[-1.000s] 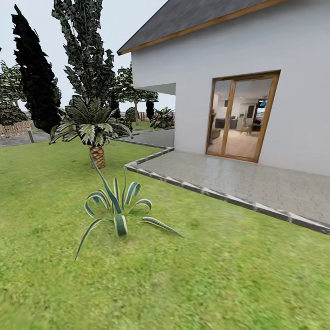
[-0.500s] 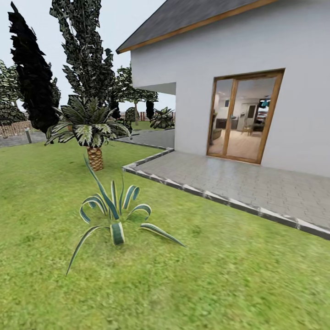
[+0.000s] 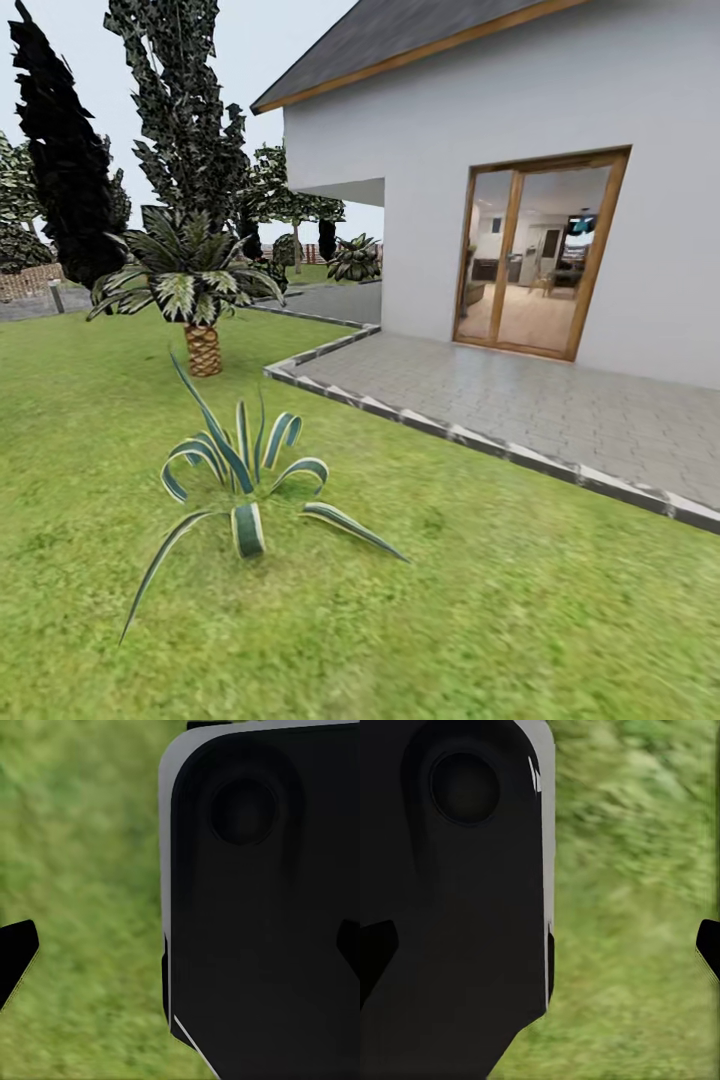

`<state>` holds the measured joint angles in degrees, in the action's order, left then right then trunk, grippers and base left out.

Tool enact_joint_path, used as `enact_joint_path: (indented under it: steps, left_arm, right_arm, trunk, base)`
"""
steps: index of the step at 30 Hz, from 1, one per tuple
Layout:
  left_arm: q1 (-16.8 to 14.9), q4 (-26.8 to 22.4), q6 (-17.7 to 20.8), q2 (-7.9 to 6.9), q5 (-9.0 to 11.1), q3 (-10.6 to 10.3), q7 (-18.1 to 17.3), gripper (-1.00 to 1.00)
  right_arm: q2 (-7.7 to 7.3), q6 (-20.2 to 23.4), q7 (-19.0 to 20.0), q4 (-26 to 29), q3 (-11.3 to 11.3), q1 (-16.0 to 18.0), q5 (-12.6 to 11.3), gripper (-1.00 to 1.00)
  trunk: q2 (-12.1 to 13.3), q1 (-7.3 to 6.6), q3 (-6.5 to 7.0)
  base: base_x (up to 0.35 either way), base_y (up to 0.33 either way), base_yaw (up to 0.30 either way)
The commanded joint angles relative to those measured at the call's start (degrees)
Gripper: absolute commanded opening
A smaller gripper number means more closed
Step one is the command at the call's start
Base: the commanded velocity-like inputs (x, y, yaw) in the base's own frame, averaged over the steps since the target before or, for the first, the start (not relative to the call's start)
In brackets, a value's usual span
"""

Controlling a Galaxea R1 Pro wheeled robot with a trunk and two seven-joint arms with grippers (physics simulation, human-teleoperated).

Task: Take the three Easter eggs out of the wicker basket on the lawn in the garden, then place them on the lawn next to a single tree (choose any tree) so that all three eggs are next to the same tree and none are left in the basket.

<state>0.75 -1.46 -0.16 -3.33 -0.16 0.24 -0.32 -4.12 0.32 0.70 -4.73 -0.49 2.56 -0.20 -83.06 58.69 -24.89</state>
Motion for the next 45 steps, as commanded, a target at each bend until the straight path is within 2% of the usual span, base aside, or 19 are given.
enact_joint_path:
  steps: [1,19,38,45]
  left_arm:
    - [0.0,-0.1,0.0,-0.01,0.0,0.0,0.0,1.00]
    - [0.0,-0.1,0.0,0.01,0.0,0.0,-0.1,1.00]
    - [0.0,-1.0,0.0,-0.11,0.0,-0.1,-0.1,1.00]
    - [0.0,-1.8,0.0,-0.26,0.0,-0.1,-0.1,1.00]
  right_arm:
    - [0.02,0.0,0.1,-0.1,0.0,0.1,0.0,1.00]
    - [0.06,0.0,0.0,-0.1,0.0,0.1,0.0,1.00]
    - [-0.01,0.0,0.1,-0.1,0.0,0.1,0.0,1.00]
    - [-0.01,0.0,0.1,-0.1,0.0,0.1,0.0,1.00]
  trunk:
    - [0.0,0.03,-0.05]
    - [0.0,0.03,-0.05]
    - [0.0,0.03,-0.05]
    - [0.0,0.03,-0.05]
  base:
    - [0.329,0.000,0.000]
    - [0.334,0.016,0.000]
    - [0.059,0.329,0.000]
    - [0.176,0.207,0.000]
